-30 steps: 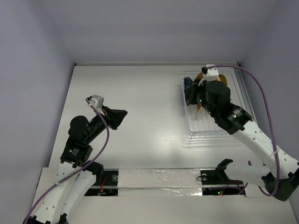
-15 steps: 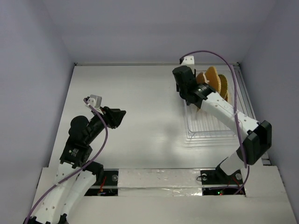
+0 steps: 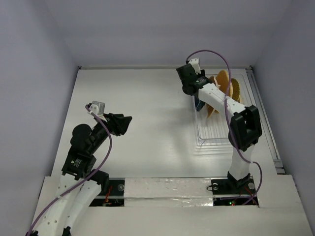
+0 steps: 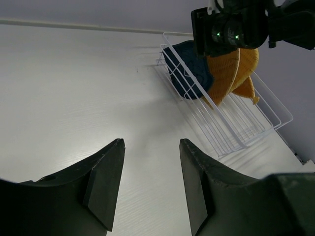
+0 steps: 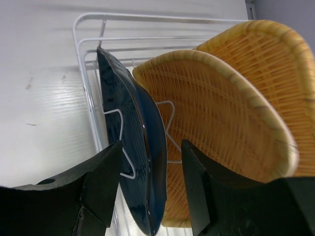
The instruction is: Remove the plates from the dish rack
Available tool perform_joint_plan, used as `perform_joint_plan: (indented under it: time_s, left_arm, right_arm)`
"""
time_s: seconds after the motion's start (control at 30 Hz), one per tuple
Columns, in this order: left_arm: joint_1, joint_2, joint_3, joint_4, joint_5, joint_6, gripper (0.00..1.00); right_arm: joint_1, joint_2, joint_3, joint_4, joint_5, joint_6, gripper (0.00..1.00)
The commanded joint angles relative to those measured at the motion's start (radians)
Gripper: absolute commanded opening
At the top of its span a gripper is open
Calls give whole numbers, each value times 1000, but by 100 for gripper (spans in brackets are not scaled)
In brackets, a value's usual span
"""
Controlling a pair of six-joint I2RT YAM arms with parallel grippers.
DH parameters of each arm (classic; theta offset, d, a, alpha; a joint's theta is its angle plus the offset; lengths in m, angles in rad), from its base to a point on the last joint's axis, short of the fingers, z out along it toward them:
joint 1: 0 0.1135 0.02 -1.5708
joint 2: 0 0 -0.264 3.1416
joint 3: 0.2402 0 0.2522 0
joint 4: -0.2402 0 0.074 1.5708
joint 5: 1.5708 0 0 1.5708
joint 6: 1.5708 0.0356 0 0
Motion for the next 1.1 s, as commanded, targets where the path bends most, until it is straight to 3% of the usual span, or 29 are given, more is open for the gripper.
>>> perform_joint_plan:
  time_s: [0.0,0.27,0.4,0.8,1.07]
  left_arm:
    - [-3,-13,54,19,-3,16,46]
    - [-12,-18,53,21,-3,16,52]
    - [-12,-18,53,22,-1,16,52]
    - [-22,-30,53,22,-14,19,53]
    - [-31,-39,51,21,-20,18,53]
  right_arm:
    - [-17,31,71,-25,49,-21,56]
    - [-36,110,89,-40,90,-35,45]
    - [-36,128,112,-69,144,-42,30]
    - [-4,148,149,-51,237,-173,2]
    - [15,110,123,10,325,-230,0]
